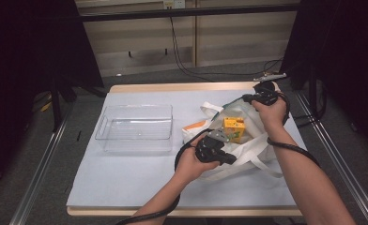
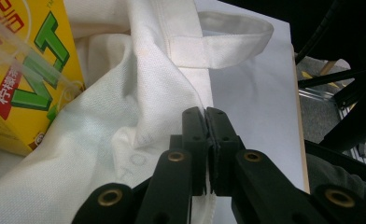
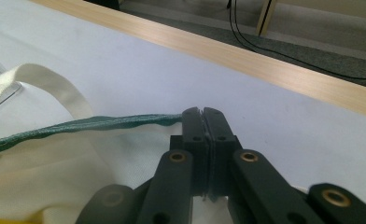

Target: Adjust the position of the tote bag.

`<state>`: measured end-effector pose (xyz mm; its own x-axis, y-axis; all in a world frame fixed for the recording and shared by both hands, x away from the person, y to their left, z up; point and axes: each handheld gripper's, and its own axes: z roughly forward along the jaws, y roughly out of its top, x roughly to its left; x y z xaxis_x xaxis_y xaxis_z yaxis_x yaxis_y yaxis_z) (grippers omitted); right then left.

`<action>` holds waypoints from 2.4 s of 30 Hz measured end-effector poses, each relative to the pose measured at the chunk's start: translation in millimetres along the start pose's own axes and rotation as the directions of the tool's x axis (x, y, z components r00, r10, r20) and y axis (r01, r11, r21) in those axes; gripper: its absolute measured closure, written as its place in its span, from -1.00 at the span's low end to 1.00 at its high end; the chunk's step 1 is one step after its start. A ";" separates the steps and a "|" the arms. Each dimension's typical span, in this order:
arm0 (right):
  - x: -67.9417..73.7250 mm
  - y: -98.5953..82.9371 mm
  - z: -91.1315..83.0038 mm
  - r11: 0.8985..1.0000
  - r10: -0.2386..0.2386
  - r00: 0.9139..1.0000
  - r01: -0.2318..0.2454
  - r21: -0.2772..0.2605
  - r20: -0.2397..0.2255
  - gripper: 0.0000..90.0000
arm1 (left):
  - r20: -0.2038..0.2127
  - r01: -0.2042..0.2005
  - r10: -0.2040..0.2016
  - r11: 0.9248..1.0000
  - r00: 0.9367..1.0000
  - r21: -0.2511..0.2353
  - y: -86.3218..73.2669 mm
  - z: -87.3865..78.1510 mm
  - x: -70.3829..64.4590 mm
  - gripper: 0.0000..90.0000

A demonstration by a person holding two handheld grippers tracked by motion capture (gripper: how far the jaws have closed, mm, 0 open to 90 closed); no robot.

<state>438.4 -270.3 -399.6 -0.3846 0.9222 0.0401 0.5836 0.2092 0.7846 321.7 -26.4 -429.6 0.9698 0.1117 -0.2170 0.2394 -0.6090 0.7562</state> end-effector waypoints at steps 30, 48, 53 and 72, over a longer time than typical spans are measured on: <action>-6.2 -17.4 21.3 1.000 0.012 1.000 -0.012 0.019 0.005 0.96 | 0.020 -0.010 0.010 1.000 1.000 0.017 -7.4 2.4 -2.5 0.95; -6.5 -28.2 30.9 0.999 0.026 1.000 -0.026 0.028 0.005 0.96 | 0.021 0.006 -0.007 1.000 1.000 0.025 -14.0 7.1 -4.0 0.95; -6.0 -29.0 32.2 0.999 0.026 1.000 -0.026 0.031 0.007 0.96 | 0.025 -0.004 0.003 1.000 1.000 0.025 -15.0 7.1 -3.0 0.95; -6.3 -27.8 21.9 0.999 0.047 0.999 -0.047 -0.016 0.015 0.71 | 0.048 0.062 -0.061 0.998 0.997 -0.010 -15.9 1.0 2.2 0.88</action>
<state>440.3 -274.8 -435.2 -0.3457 0.9359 0.0679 0.5898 0.1604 0.7915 320.0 -17.2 -442.7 0.9499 0.1114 -0.2921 0.2994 -0.5930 0.7475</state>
